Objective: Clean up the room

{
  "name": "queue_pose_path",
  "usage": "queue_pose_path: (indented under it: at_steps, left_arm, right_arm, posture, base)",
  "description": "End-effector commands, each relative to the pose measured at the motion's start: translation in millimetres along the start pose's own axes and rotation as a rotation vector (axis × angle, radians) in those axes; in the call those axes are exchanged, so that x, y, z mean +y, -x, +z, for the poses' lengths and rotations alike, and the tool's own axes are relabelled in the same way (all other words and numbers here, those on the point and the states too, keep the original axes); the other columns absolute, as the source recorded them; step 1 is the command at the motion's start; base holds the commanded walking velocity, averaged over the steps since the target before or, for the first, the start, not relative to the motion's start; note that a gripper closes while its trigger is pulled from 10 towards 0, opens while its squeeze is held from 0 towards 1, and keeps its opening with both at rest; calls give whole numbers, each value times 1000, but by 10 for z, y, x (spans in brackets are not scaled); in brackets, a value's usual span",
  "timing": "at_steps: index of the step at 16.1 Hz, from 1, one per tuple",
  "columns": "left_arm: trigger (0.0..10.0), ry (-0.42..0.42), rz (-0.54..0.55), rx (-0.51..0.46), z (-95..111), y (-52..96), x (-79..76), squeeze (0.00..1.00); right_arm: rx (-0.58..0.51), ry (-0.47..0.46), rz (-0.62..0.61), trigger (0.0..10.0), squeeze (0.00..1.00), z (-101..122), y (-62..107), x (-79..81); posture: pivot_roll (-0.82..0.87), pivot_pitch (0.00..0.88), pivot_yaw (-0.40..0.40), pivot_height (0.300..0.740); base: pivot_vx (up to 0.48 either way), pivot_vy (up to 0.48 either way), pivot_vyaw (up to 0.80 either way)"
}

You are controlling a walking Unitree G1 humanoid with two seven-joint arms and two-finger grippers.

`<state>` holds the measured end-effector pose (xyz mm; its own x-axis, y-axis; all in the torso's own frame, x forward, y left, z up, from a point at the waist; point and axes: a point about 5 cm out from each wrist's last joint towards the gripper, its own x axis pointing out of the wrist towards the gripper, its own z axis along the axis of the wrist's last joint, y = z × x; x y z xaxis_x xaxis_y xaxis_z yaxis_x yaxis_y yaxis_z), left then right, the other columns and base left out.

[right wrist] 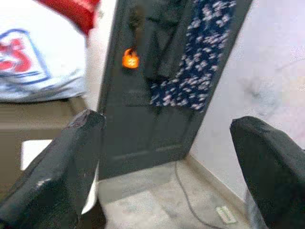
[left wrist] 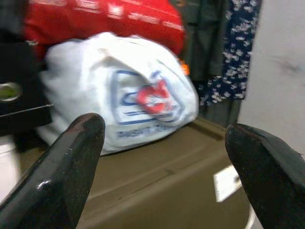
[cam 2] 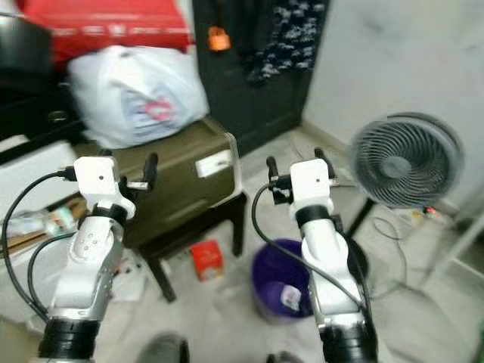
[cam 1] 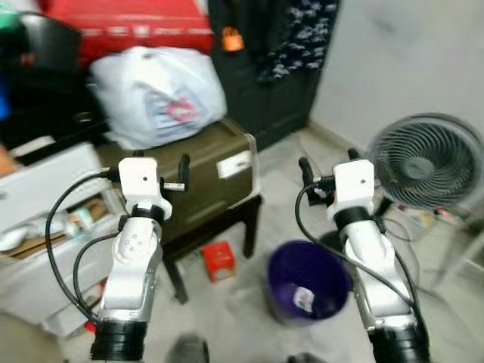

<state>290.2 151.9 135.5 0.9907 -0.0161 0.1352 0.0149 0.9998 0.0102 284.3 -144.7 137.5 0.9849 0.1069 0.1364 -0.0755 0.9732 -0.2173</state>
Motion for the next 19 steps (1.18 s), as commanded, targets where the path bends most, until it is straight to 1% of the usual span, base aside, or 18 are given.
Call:
queue_pose_path:
  at_steps: [1, 5, 10, 11, 13, 16, 19]
  left_arm:
    - [10000, 16, 18, 12, -18, -4, 36, 0]
    - [10000, 21, -11, 16, -20, -35, 9, 0]
    - [10000, 14, -12, 6, -1, -71, 4, 0]
    - [10000, 13, -14, 2, 4, -76, 3, 0]
    - [10000, 17, -13, -4, 10, -80, 9, 0]
    - [10000, 24, -46, -18, 31, -86, -23, 0]
    - [10000, 26, -51, -20, 33, -91, -22, 0]
  right_arm:
    - [-18, 3, 7, 10000, 0, 51, -30, 7]
    - [-26, 2, 2, 10000, 0, 73, -72, 14]
    - [-35, -1, 3, 10000, 0, 81, -108, 10]
    - [-47, -19, -3, 10000, 0, 92, -111, 5]
    - [-40, 0, -5, 10000, 0, 89, -118, 4]
    - [-42, -11, -20, 10000, 0, 85, -119, -13]
    - [-46, -15, -20, 10000, 0, 89, -124, -6]
  posture:
    - [-25, 0, -11, 740]
    - [-32, 0, -10, 740]
    - [-30, 0, -12, 740]
    - [-31, 0, -10, 740]
    - [-31, 0, -9, 740]
    - [-33, 0, -6, 740]
    - [-34, 0, -4, 740]
  base:
    - [0, 0, 800]
    - [0, 0, 800]
    - [0, 0, 800]
    - [0, 0, 0]
    - [0, 0, 0]
    - [0, 0, 0]
    - [270, 0, 0]
